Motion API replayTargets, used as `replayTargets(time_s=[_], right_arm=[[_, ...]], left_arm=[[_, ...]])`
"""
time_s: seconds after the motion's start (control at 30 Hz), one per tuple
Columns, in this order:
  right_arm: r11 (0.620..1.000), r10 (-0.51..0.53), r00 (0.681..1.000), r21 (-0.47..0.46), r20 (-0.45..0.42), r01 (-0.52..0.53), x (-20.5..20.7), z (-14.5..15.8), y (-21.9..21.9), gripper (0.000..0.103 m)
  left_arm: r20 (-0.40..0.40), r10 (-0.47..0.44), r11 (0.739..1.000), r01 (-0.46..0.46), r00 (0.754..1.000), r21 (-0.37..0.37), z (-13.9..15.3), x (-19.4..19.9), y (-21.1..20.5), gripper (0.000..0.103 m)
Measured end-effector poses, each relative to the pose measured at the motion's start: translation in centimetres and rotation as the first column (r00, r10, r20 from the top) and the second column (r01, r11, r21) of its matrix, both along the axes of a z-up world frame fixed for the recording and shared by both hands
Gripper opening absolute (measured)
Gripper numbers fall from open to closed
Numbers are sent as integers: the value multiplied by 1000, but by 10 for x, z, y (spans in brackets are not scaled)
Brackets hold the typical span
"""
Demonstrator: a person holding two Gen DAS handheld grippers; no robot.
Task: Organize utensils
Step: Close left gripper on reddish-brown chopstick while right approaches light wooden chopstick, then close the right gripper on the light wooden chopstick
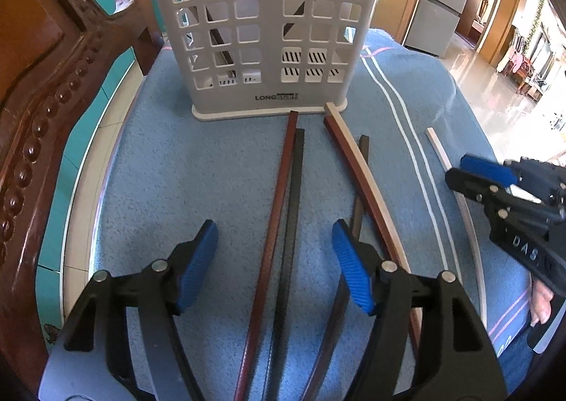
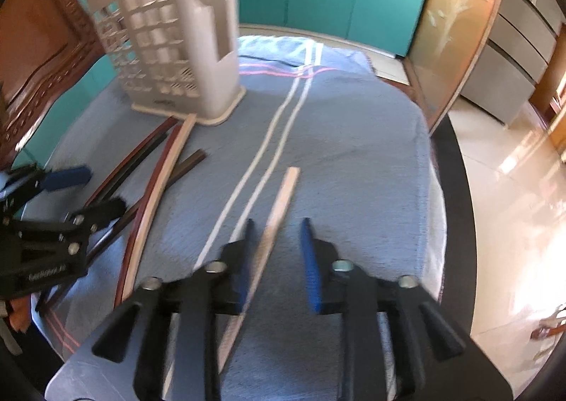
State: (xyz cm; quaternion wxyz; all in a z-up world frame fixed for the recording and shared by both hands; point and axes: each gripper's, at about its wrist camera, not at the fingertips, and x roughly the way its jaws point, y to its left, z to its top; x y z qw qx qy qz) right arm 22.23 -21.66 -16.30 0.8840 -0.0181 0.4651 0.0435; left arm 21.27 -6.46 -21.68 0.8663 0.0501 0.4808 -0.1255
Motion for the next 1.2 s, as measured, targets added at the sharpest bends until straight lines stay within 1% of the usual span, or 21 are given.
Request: replayTargets(time_s=[0.07, 0.13, 0.27, 0.33, 0.43, 0.6, 0.77, 0.8, 0.83, 0.87, 0.9, 0.93, 0.97, 1.0, 1.03, 1.07, 1.17, 1.2], right_arm=[[1000, -9, 1000, 9, -14, 9, 2, -2, -2, 35], [1000, -8, 1000, -3, -18, 8, 3, -5, 0, 35], [999, 34, 999, -4, -12, -34, 2, -5, 9, 35], [997, 70, 998, -22, -5, -70, 2, -6, 17, 27], [995, 98, 995, -24, -7, -98, 1, -6, 21, 20], [997, 83, 996, -4, -11, -84, 1, -5, 18, 20], [998, 45, 999, 51, -6, -45, 3, 0, 9, 20], [997, 42, 999, 58, -3, -42, 3, 1, 9, 21], [997, 42, 999, 61, -2, -41, 3, 1, 8, 24], [997, 39, 999, 61, -4, -39, 3, 1, 8, 27], [998, 36, 999, 60, -6, -36, 3, 0, 8, 32], [998, 33, 999, 61, -8, -32, 4, 0, 8, 34], [998, 31, 999, 63, -10, -31, 4, -1, 8, 34], [998, 30, 999, 64, -12, -29, 4, -1, 8, 35], [998, 30, 999, 64, -13, -29, 5, -2, 9, 35], [998, 30, 999, 63, -13, -29, 5, -2, 9, 35], [998, 34, 999, 58, -14, -33, 4, -4, 10, 37], [998, 35, 999, 58, -14, -34, 4, -4, 10, 37]], left_arm=[[0, -5, 1000, 5, 1000, 0, 0, 0, -2, 68], [2, -7, 1000, 7, 1000, 5, -1, -5, -3, 68], [-3, -6, 1000, 6, 1000, -6, -1, -8, -2, 68], [-2, 2, 1000, -2, 1000, -12, 1, -6, 2, 68], [-5, 19, 999, -19, 1000, -26, 4, -1, 11, 68], [-21, 40, 997, -41, 999, -64, 3, 3, 18, 68], [-14, 56, 997, -57, 998, -60, 3, 8, 20, 68], [-15, 60, 996, -61, 998, -58, 3, 9, 21, 65], [-14, 64, 996, -65, 998, -56, 3, 10, 22, 58], [-9, 68, 996, -68, 998, -49, 3, 11, 22, 54], [-3, 62, 997, -62, 998, -41, 3, 11, 22, 46], [-1, 59, 997, -59, 998, -43, 3, 9, 22, 39], [-3, 57, 997, -57, 998, -52, 5, 9, 22, 35], [-6, 52, 997, -53, 999, -59, 6, 10, 22, 22], [-11, 49, 996, -49, 999, -72, 7, 10, 22, 15], [-19, 54, 994, -55, 998, -90, 8, 11, 24, 15], [-29, 61, 992, -63, 998, -112, 8, 10, 24, 14], [-38, 61, 989, -66, 997, -133, 9, 10, 27, 14]])
